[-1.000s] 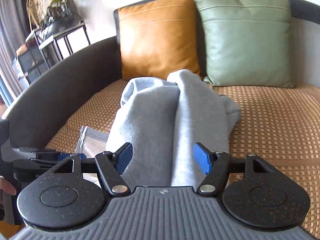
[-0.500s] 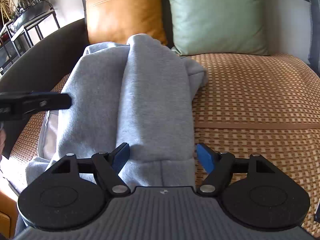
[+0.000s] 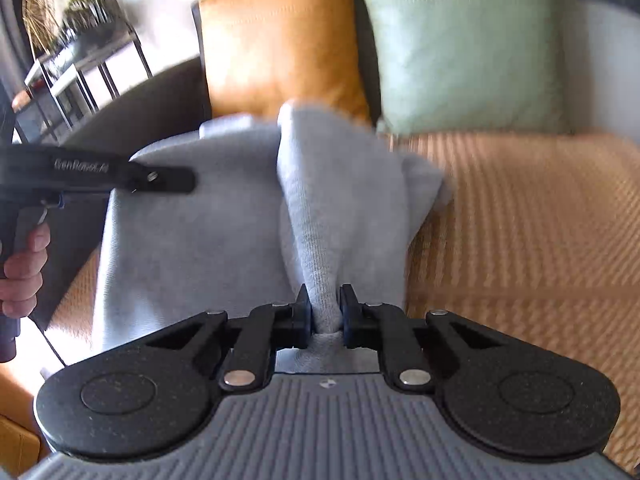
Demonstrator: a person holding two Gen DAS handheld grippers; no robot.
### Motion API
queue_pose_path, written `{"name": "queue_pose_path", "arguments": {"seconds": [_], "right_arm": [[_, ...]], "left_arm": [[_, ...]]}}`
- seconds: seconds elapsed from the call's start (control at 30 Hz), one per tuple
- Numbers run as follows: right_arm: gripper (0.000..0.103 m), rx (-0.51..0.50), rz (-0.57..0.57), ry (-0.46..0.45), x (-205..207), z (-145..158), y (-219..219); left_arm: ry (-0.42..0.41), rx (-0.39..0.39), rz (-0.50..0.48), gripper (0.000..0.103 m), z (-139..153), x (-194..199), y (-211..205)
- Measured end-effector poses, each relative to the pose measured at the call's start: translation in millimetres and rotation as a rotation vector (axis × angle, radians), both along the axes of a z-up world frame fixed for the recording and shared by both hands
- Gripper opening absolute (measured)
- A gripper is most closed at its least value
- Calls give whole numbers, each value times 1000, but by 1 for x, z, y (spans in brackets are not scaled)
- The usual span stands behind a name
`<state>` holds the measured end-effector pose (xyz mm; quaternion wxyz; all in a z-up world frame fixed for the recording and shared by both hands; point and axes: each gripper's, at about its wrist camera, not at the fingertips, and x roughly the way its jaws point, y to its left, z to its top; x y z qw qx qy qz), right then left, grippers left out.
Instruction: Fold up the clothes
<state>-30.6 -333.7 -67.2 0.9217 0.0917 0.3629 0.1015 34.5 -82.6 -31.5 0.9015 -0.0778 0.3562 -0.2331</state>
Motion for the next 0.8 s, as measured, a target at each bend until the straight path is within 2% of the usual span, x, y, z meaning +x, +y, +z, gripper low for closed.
{"name": "queue_pose_path", "arguments": {"seconds": [0.23, 0.33, 0.43, 0.53, 0.63, 0.7, 0.8], "right_arm": [[13, -11, -85, -202, 19, 94, -27], [13, -24, -115, -257, 36, 122, -30], [13, -24, -159, -306, 52, 144, -32], [13, -1, -222, -345, 68, 161, -37], [13, 13, -286, -363, 87, 167, -45], [13, 6, -329, -358, 101, 165, -49], [13, -14, -383, -307, 126, 145, -55]], "left_arm": [[-137, -74, 153, 0, 80, -5, 58], [-172, -112, 217, 0, 103, -8, 87], [-209, -136, 294, 0, 114, -15, 113], [-234, -149, 391, 0, 112, -22, 140], [-227, -143, 532, 0, 96, -27, 174], [-194, -147, 621, 0, 77, -27, 201], [-110, -129, 732, 0, 38, -22, 237]]}}
